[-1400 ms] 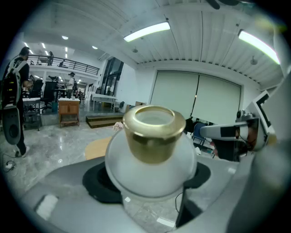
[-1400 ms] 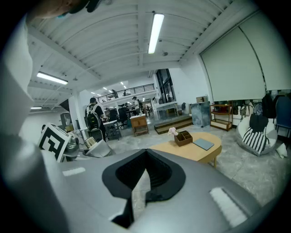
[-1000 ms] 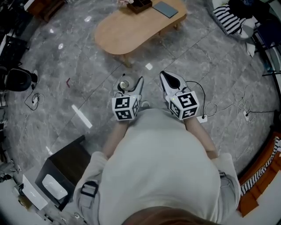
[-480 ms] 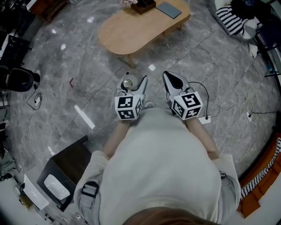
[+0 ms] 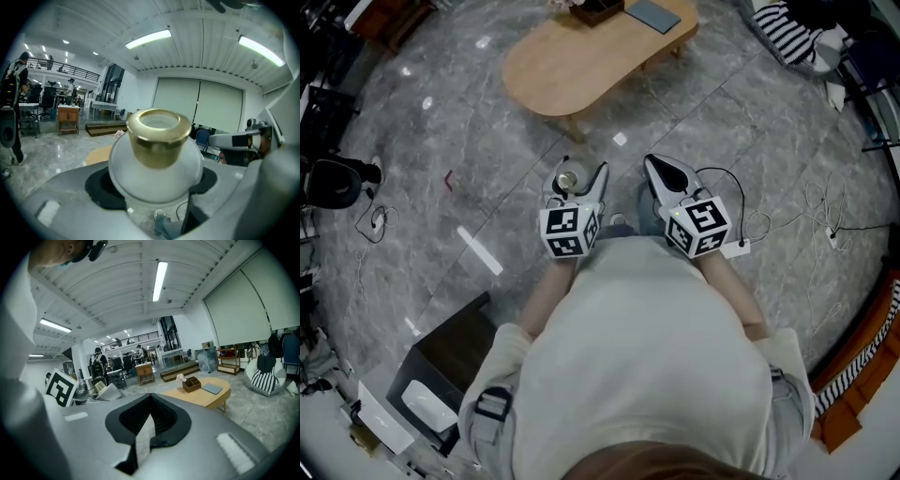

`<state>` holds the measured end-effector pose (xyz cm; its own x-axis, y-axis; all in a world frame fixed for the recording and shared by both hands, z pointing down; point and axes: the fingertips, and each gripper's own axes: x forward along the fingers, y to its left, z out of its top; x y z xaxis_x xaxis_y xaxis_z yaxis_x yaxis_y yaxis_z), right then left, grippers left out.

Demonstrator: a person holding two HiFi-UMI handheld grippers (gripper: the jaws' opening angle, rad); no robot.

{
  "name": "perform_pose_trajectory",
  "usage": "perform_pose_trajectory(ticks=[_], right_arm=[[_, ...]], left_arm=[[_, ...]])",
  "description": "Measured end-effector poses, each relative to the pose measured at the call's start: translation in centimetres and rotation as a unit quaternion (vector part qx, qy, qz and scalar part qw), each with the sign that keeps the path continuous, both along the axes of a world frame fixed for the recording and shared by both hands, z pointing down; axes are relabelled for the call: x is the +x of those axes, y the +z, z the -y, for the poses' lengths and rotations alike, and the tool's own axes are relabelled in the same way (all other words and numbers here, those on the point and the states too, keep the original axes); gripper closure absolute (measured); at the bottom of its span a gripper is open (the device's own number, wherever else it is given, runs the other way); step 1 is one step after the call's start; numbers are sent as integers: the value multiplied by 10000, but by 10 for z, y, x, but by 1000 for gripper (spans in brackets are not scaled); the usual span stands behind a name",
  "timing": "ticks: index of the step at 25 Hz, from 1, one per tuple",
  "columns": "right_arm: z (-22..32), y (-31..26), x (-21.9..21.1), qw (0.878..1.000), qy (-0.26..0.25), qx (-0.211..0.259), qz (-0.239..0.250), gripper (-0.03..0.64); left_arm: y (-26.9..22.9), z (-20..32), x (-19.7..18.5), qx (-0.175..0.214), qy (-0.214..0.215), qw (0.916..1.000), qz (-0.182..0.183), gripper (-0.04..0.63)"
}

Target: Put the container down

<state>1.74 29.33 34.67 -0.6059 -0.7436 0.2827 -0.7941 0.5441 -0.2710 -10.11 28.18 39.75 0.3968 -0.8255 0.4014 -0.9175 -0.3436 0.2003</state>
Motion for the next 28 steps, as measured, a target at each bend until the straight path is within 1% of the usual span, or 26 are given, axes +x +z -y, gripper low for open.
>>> perform_pose_trajectory(ticks=[4,9,20,28], right_arm=[[13,6,7,10000,-42,-39,50,615],[53,8,10,9998,-183,-35,62,615],[178,6,34,9990,-444,1,-13,615],[262,-2,50,9964,-843,28,-60,615]], left_arm=[[4,11,9,-27,-33,10000,-3,250],[7,39,13,-54,-191,9998,-21,250],[2,154,36,10,-376,9993,-9,250],[-7,230,51,48,-783,9969,-42,250]])
